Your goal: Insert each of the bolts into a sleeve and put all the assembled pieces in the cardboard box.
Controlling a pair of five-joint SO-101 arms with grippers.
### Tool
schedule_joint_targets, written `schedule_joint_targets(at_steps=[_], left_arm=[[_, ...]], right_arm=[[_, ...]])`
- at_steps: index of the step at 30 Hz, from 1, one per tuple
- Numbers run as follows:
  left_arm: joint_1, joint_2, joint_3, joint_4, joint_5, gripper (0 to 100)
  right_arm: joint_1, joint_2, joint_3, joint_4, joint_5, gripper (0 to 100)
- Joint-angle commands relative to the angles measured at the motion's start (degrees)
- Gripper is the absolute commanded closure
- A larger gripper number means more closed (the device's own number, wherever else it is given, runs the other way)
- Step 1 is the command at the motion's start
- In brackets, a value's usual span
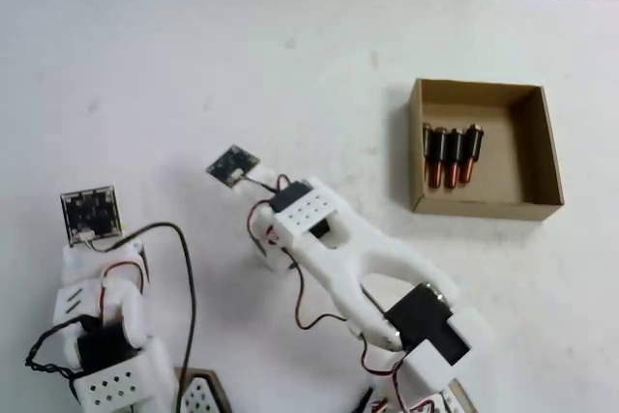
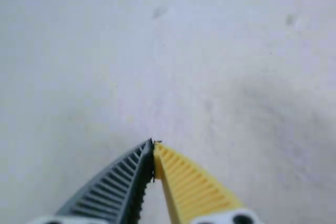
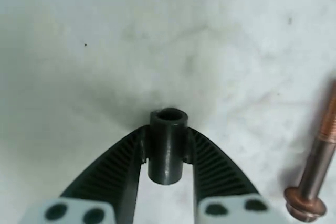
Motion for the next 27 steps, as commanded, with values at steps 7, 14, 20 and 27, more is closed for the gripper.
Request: schedule_joint_targets(at_steps=[7, 14, 20, 27], left_arm=[[0.75, -0.57, -0.18, 0.44, -0.70, 98], [0.75, -0.57, -0.18, 0.44, -0.70, 98], [0.75, -0.57, -0.18, 0.44, -0.62, 98], [0.75, -0.57, -0.18, 0.26, -0.79, 98]], right_arm=[[1.71, -19.82, -1.05, 6.64, 0.70, 98.1], [1.80, -38.90, -0.88, 14.02, 1.14, 98.1], [2.07, -50.33, -0.88, 18.77, 1.14, 98.1], [12.53, -59.74, -0.70, 21.41, 1.23, 98.1]])
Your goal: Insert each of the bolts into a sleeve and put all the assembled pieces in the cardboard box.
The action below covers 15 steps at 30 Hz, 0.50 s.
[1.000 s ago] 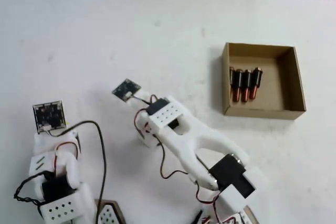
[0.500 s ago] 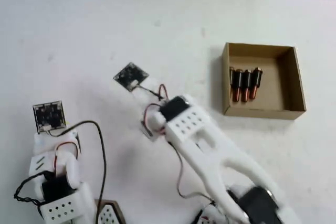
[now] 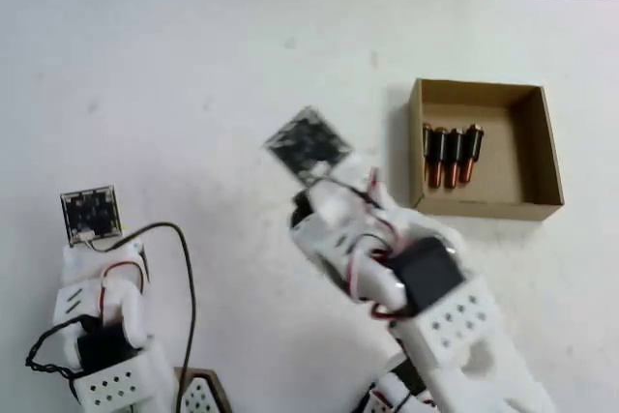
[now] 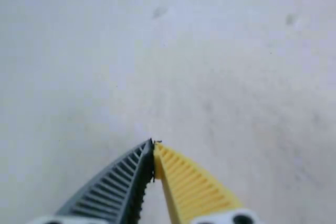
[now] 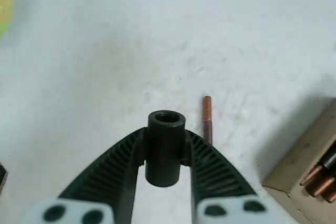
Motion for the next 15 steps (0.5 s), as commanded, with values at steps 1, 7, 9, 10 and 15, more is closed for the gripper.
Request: schedule_joint_targets(at_steps=[1, 7, 9, 10, 15], left_arm=[[0.75, -0.57, -0.18, 0.18, -0.70, 98], [0.66, -0.57, -0.09, 0.26, -0.79, 98], [0.66, -0.57, -0.09, 0.35, -0.79, 98], [0.66, -0.57, -0.09, 0.35, -0.79, 98], [0.66, -0.57, -0.18, 0.26, -0.70, 98]], right_arm=[[6.11, -5.23, -0.26, 0.31, 0.88, 98.1], [8.48, -17.01, 8.00, -1.63, 0.88, 98.1], [8.48, -22.64, 11.08, -2.86, 0.88, 98.1], [8.48, -25.36, 12.57, -3.56, 0.97, 98.1], [8.66, -35.91, 18.73, -5.41, 6.42, 98.1]])
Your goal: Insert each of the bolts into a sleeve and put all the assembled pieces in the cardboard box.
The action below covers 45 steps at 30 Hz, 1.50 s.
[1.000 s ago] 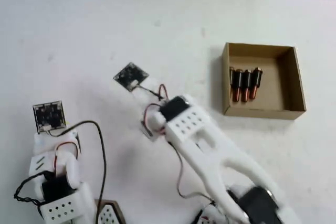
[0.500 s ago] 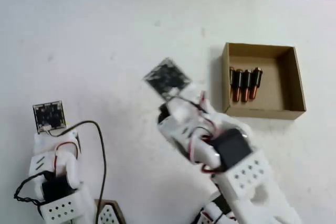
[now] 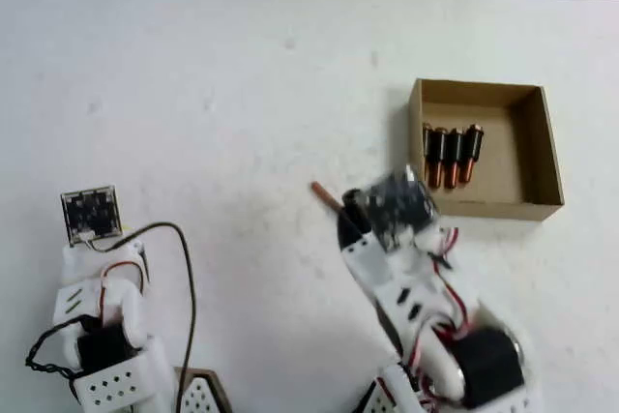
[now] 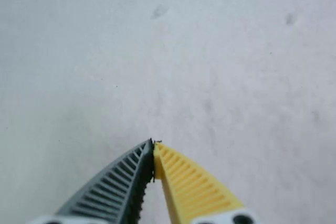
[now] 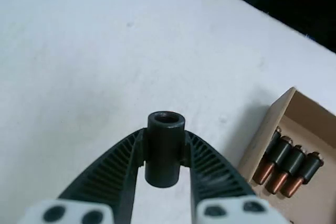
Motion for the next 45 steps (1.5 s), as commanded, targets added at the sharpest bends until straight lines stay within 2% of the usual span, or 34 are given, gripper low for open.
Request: schedule_joint_targets(at_steps=[1, 5, 8, 13, 17, 24, 31, 35, 40, 45], left_arm=[[0.66, -0.57, -0.26, 0.18, -0.62, 98], [0.66, -0.57, -0.26, 0.79, -0.97, 98], [0.75, -0.57, -2.11, 4.31, -9.23, 98], [5.41, -0.57, -4.22, 8.35, -12.57, 98], [10.33, -0.57, -9.05, 13.27, -18.02, 98], [10.77, -0.31, -20.57, 14.77, -20.92, 98], [11.03, -0.22, -23.38, 16.00, -24.00, 98], [16.84, -0.13, -23.38, 17.76, -27.34, 98], [25.71, -0.13, -23.21, 20.84, -32.62, 98], [30.73, 0.31, -23.03, 20.40, -34.02, 98]], right_arm=[[1.10, -6.02, 2.46, -1.63, 3.08, 98.1], [6.55, -6.81, 4.75, -4.79, 3.43, 98.1], [9.45, -7.34, 7.30, -6.73, 3.08, 98.1], [9.98, -7.43, 12.22, -10.95, 2.46, 98.1], [10.07, -7.43, 14.33, -12.26, -2.20, 98.1], [10.07, -10.24, 14.59, -11.91, -2.73, 98.1], [10.07, -20.88, 14.59, -7.52, -2.20, 98.1], [11.47, -19.65, 14.59, -7.34, -2.20, 98.1], [20.44, -20.79, 15.65, -7.43, -2.55, 98.1], [21.76, -20.88, 20.22, -9.54, -2.29, 98.1]])
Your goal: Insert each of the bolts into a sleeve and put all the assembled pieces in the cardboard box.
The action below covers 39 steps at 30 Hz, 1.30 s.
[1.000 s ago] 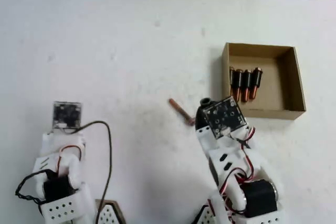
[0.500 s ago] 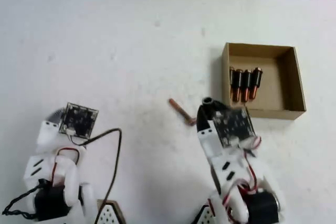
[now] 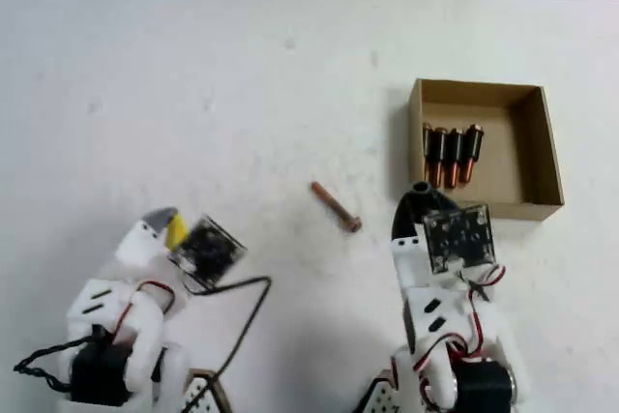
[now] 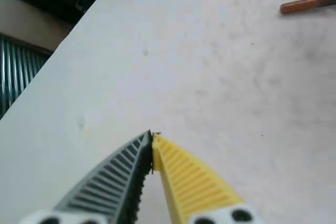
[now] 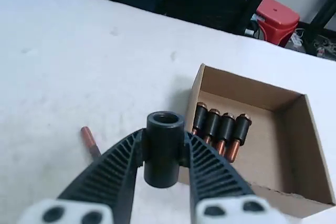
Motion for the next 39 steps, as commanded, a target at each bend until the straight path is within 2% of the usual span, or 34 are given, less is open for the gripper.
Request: schedule_joint_targets(at_steps=[1, 6, 14, 19, 22, 25, 29, 34, 39], left_arm=[[3.38, 2.42, -2.73, -0.26, -0.88, 98], [5.67, 17.10, -5.36, -6.51, -0.88, 98], [12.62, 51.47, -25.49, -7.47, -1.14, 98], [17.63, 68.88, -34.02, -7.65, -8.26, 98], [19.74, 76.35, -38.42, -7.91, -12.57, 97], [20.44, 82.77, -43.08, -7.91, -15.47, 93], [20.44, 91.38, -49.49, -8.00, -15.65, 86], [20.62, 102.02, -55.12, -11.78, -15.65, 86], [24.92, 109.49, -59.43, -12.84, -16.09, 86]], right_arm=[[2.15, -0.48, 1.14, -2.42, -0.18, 98.1], [6.02, -0.48, 1.49, -2.86, -0.62, 98.1], [9.19, -0.48, 2.02, -2.51, -0.62, 98.1], [12.00, -0.48, 3.69, -2.95, -0.62, 98.1], [14.81, -0.48, 4.04, -4.18, -0.62, 98.1], [16.48, -0.48, 6.42, -7.08, -0.62, 98.1], [18.07, -0.48, 9.76, -10.07, -0.62, 98.1], [20.62, -0.48, 11.78, -12.35, -0.62, 98.1], [21.23, -0.48, 12.48, -12.62, -0.62, 98.1]])
